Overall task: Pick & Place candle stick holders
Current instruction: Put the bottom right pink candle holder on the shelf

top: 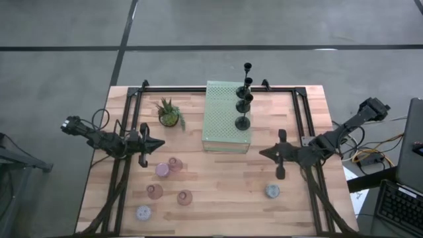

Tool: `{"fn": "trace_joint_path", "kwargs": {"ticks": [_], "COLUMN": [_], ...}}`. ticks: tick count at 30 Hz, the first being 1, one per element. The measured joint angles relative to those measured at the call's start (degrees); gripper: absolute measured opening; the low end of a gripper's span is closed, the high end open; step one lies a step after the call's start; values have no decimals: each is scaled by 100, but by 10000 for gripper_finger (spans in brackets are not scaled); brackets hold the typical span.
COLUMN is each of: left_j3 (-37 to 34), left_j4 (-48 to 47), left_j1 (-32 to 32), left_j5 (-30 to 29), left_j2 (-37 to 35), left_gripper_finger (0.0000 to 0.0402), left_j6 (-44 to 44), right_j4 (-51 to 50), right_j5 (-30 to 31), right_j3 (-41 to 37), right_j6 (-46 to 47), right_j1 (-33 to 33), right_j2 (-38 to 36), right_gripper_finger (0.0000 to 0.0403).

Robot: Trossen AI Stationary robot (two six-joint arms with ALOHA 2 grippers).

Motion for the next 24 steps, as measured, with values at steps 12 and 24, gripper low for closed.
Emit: {"fn": "trace_joint_path", "kwargs": {"ticks": [12, 24], "left_j3": [0, 0], "left_j4": [0, 0], "left_j1": [1, -1], "left_j5": [-1, 1], "left_j2": [0, 0], "left_gripper_finger": [12, 12], "left_j6": [-1, -1], "right_j4": [862, -311], "right_j5": [-760, -745], "right_j3": [-1284, -1745], "right_j6": [-1131, -948], "right_j1": [-221, -258], "right_j2": [-2329, -4468], "right_gripper_finger": [8, 8]}}
